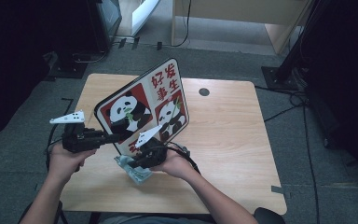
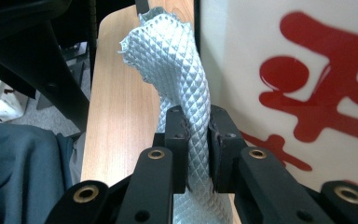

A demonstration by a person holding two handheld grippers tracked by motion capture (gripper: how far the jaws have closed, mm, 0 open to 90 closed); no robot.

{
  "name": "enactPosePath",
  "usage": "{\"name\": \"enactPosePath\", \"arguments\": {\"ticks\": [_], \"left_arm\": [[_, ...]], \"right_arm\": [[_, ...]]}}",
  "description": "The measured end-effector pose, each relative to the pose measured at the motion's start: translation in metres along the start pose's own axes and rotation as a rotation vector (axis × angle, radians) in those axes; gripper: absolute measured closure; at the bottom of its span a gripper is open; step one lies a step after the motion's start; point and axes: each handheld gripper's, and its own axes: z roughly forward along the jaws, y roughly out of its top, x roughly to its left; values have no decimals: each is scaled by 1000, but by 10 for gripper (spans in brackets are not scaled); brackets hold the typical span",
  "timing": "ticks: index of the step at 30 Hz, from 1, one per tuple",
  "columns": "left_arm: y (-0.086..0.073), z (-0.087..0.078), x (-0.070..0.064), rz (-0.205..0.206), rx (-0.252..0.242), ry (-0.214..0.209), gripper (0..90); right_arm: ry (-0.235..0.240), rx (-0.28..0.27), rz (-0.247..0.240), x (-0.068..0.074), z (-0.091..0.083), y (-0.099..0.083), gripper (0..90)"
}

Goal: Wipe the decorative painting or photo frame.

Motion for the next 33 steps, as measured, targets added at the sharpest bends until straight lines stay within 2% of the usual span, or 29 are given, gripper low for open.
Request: {"name": "enactPosePath", "arguments": {"ticks": [2,5,9,12,13,16,21,25,29,32,33], "left_arm": [[0,-1,-3,21,-1,30,736],[0,-1,-4,16,-3,40,745],[1,-1,-4,10,-2,40,747],[1,-1,-4,7,-2,46,752],[1,-1,-5,6,0,51,754],[1,-1,-4,0,-3,52,756],[1,-1,-4,-7,-4,61,763],[1,-1,-5,-7,-4,63,764],[1,-1,-4,-11,-9,67,767],[1,-1,-6,-7,-7,71,767],[1,-1,-5,-6,-11,68,767]], "right_arm": [[-4,4,10,-2,1,-3,805],[-6,21,11,-4,4,-8,805],[-10,23,5,-9,3,-11,805],[-19,25,20,-13,1,-14,806],[-49,40,24,-19,0,-18,807],[-59,44,40,-26,-2,-23,807],[-67,37,51,-30,-3,-26,807],[-78,41,41,-33,-6,-28,807],[-81,37,63,-40,-9,-32,807],[-95,43,63,-41,-12,-32,807],[-112,47,62,-42,-15,-31,807]]}}
